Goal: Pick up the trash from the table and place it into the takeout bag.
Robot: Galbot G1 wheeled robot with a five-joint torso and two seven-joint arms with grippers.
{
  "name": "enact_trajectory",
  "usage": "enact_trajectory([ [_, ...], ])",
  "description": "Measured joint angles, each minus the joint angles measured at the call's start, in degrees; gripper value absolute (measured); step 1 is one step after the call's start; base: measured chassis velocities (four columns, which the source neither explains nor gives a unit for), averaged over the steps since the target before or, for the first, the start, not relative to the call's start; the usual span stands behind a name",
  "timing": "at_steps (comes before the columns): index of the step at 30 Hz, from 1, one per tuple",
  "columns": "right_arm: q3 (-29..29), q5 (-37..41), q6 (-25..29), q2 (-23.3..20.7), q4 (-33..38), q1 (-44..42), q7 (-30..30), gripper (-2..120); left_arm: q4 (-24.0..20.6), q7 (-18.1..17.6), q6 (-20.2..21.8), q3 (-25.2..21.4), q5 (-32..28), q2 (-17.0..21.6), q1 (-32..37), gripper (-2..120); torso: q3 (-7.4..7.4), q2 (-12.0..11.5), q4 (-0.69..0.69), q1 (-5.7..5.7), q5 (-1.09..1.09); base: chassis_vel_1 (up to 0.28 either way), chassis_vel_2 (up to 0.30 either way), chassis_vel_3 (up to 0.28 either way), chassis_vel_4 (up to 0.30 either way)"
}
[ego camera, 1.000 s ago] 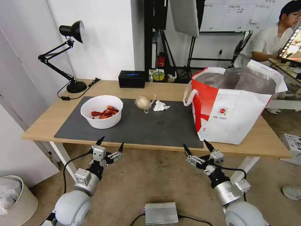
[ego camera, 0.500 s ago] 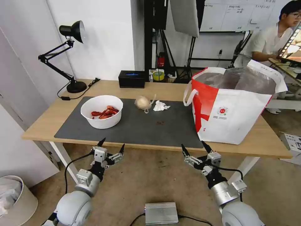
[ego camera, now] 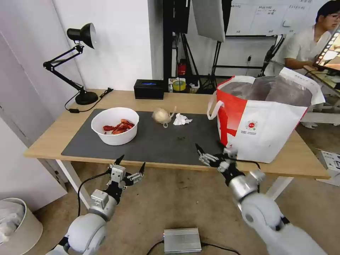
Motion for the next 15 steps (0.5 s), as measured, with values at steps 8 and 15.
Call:
enact_trajectory([
  [8, -9.54, -0.71, -6.59, 3.41, -7.52, 12.61, 8.93, 100, 0.19, -0.07, -0.09, -1.07, 0.06, -0.58, 0.55, 100, 0.00, 0.00, 0.00, 0.00, 0.01, 0.000, 0.000, 0.000, 0.000],
  [15, -17.25, -0.15, -11.45, 8.36, -17.91, 25.47, 17.43, 100, 0.81, -0.11, -0.21, -1.58, 0.28, -1.65, 0.86, 100, 0.00, 0.00, 0.00, 0.00, 0.00, 0.000, 0.000, 0.000, 0.000],
])
